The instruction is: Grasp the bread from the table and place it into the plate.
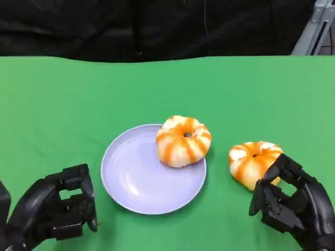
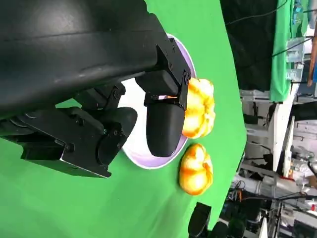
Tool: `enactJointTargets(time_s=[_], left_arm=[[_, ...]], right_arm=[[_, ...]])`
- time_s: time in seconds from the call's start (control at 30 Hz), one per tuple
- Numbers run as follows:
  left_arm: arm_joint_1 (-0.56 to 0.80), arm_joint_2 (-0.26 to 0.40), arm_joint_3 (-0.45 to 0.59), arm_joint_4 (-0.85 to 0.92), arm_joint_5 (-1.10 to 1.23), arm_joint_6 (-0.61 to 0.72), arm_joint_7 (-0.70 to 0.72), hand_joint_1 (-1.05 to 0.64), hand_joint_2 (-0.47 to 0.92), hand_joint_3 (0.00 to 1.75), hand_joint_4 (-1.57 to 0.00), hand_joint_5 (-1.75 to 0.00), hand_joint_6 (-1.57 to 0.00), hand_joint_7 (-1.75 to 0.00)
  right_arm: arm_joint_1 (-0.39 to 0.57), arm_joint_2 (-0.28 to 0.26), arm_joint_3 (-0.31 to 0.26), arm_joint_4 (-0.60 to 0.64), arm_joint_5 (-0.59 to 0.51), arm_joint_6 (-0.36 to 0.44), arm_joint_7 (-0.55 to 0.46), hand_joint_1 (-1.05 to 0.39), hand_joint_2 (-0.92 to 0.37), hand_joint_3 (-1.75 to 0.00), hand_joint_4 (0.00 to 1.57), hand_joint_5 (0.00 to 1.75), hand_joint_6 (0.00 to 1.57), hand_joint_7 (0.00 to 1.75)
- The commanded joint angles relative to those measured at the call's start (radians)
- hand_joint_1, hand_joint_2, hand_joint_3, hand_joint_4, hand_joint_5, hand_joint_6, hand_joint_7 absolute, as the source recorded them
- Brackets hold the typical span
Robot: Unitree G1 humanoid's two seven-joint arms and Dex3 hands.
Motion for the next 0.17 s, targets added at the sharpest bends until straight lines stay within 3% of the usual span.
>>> enactJointTargets(time_s=[0.03, 0.17], left_arm=[[0.013, 0.002, 0.010, -0.025, 0.012, 0.015, 0.028, 0.05, 0.65, 1.19, -0.80, -1.75, -0.68, -1.75], [0.008, -0.005, 0.015, -0.012, 0.013, -0.002, 0.027, 0.03, 0.65, 1.17, -0.80, -1.75, -0.68, -1.75]], right_arm=[[0.004, -0.009, -0.009, 0.000, 0.007, -0.009, 0.002, -0.12, -0.60, -1.10, 0.85, 1.75, 0.61, 1.72], [0.006, -0.011, -0.008, -0.014, 0.008, 0.020, -0.007, -0.14, -0.60, -1.09, 0.86, 1.75, 0.63, 1.71]])
